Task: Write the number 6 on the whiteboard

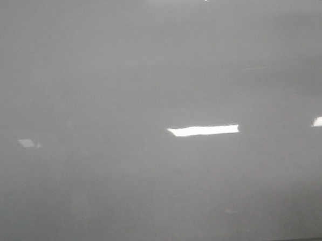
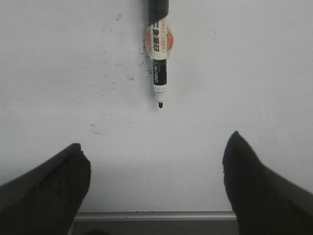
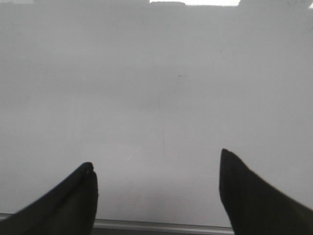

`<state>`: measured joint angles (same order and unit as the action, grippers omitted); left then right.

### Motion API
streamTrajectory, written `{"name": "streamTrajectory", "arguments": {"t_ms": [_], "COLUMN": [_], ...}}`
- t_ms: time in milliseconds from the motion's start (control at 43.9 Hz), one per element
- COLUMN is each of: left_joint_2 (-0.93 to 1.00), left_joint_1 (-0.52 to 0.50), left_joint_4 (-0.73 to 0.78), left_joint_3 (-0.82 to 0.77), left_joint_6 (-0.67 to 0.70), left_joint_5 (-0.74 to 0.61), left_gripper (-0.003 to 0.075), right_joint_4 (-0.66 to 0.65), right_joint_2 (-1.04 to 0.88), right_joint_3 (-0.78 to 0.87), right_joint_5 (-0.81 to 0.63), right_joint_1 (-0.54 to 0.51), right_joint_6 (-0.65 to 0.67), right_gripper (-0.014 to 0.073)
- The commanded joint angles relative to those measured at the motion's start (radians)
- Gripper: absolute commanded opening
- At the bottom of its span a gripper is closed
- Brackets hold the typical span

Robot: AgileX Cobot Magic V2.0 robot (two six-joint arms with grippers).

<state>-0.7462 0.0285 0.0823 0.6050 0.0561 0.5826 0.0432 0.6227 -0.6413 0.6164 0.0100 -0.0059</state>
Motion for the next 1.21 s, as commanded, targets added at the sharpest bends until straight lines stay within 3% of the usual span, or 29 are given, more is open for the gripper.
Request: {"name": "streamTrajectory", "arguments": {"t_ms": [0, 706, 1185], "left_joint_2": [-0.072, -0.432, -0.646], "left_joint_1": [0.008, 0.008, 0.008], "left_joint_4": [-0.002, -0.031, -0.031], "left_joint_3": [0.064, 0.117, 0.229], "left_joint_6": [-0.001, -0.001, -0.001], "left_joint_5": [-0.059, -0.384, -0.405], "left_gripper": [0.0555, 0.0554, 0.0553], "right_joint_4": [0.001, 0.001, 0.001], "right_joint_2": [0.006, 0.006, 0.006], "right_joint_3": [-0.026, -0.026, -0.026], "right_joint_5": [-0.063, -0.063, -0.062], "right_joint_1": [-0.001, -0.001, -0.001], "right_joint_6": [-0.009, -0.009, -0.009], "right_gripper": [0.0549, 0.0549, 0.0549]}}
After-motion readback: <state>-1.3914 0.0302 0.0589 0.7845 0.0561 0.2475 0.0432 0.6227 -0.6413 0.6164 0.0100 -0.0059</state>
